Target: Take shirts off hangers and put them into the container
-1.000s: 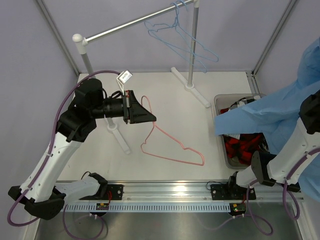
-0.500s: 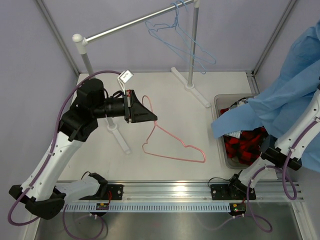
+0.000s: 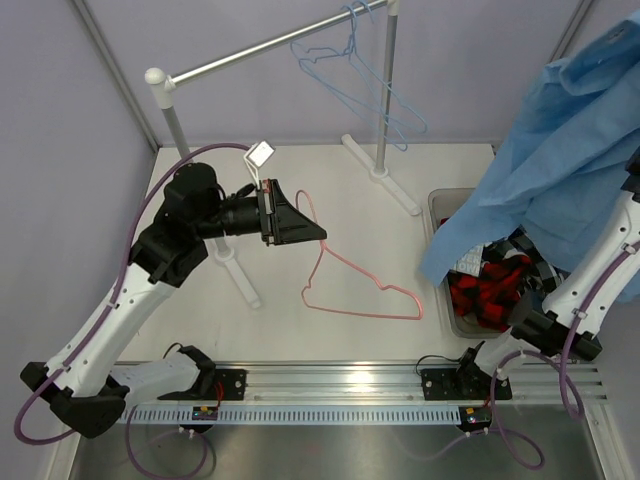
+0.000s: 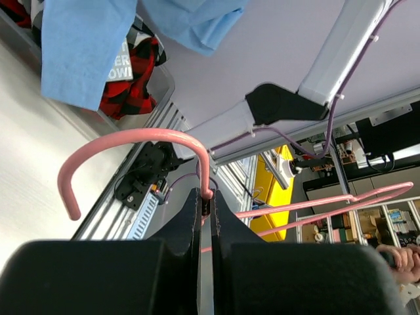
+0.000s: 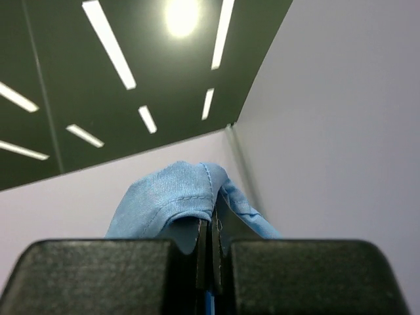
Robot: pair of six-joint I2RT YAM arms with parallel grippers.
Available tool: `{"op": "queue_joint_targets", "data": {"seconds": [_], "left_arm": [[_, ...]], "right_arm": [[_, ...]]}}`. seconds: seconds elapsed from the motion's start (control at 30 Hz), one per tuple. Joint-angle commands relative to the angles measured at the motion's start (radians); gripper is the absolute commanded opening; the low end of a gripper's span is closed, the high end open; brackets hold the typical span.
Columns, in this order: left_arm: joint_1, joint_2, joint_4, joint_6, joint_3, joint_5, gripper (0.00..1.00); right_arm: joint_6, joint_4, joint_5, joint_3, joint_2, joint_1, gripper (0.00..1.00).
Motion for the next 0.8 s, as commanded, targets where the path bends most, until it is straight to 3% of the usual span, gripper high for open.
{"op": "queue_joint_targets", "data": {"seconds": [0.0,0.17,0.33,0.47,0.6,0.77], "left_arm": [[-0.012,-0.036,0.11,-0.037,-0.021,-0.024,0.0],[-0.023,-0.061,0.138,-0.049,-0.045,-0.03,0.0],[-0.035,-0.098,0.136,-0.047,-0.056,-0.041,0.0],[-0.037,-0.128,0.135,-0.047,-0.082,-0.043,0.0],[-0.038,-0.147,0.133,-0.043,-0.09,-0.044,0.0],[-0.038,-0.145,0.153,-0.047,-0.1,-0.029,0.0]], "right_arm": [[0.092,-0.016,-0.111,-0.125,-0.135,0.056,0.0],[0.031,-0.088,-0.118,-0.32,-0.242,0.221,0.0],[0.11,-0.118,-0.11,-0.547,-0.376,0.228,0.0],[0.098,-0.199,-0.112,-0.622,-0.454,0.226,0.0],[0.034,-0.373,-0.003,-0.744,-0.576,0.226,0.0],[0.046,-0.476,0.091,-0.943,-0.713,0.226,0.0]]}}
